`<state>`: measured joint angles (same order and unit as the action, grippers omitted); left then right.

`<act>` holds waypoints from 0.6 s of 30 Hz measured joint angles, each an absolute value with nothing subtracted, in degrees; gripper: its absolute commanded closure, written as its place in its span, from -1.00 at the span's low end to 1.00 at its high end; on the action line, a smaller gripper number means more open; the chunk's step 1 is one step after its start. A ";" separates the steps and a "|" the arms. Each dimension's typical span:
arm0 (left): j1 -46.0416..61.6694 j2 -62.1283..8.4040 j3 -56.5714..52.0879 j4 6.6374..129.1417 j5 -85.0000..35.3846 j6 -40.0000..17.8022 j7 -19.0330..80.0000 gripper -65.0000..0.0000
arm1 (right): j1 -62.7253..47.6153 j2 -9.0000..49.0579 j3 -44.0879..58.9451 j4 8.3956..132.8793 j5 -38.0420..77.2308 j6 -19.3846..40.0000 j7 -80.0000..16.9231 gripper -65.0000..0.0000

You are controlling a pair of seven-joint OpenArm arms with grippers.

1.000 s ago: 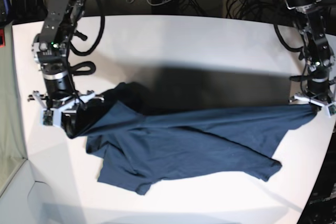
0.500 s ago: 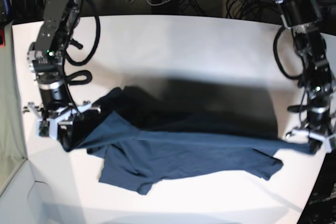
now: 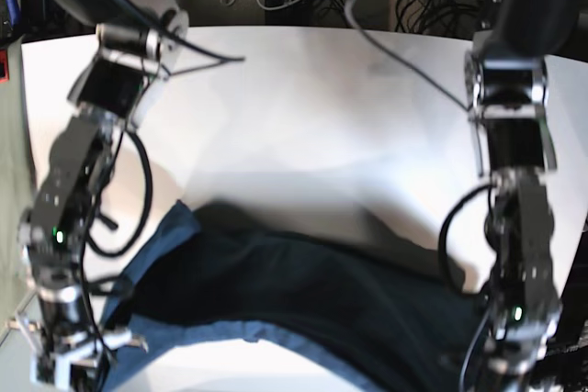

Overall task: Layout the t-shirt on the table in an organized manner, then fold the t-shirt properly
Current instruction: 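Lift the shirt high with both grippers and lay it flat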

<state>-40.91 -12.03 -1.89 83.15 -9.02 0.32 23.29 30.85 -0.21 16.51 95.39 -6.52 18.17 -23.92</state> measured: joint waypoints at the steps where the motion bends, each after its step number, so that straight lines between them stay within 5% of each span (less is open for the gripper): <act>1: -43.16 -11.53 -0.82 81.45 -9.17 -0.27 23.29 0.99 | 32.84 0.27 16.45 93.47 -7.09 18.35 -23.94 1.00; 9: -61.58 -8.93 4.23 62.54 -8.95 -0.38 22.70 0.99 | 53.41 6.31 16.45 75.37 -7.16 18.44 -23.62 1.00; 18: -72.31 -8.71 4.19 52.40 -9.06 -0.23 14.50 0.99 | 68.05 10.59 16.32 70.32 -7.49 18.15 -23.92 1.00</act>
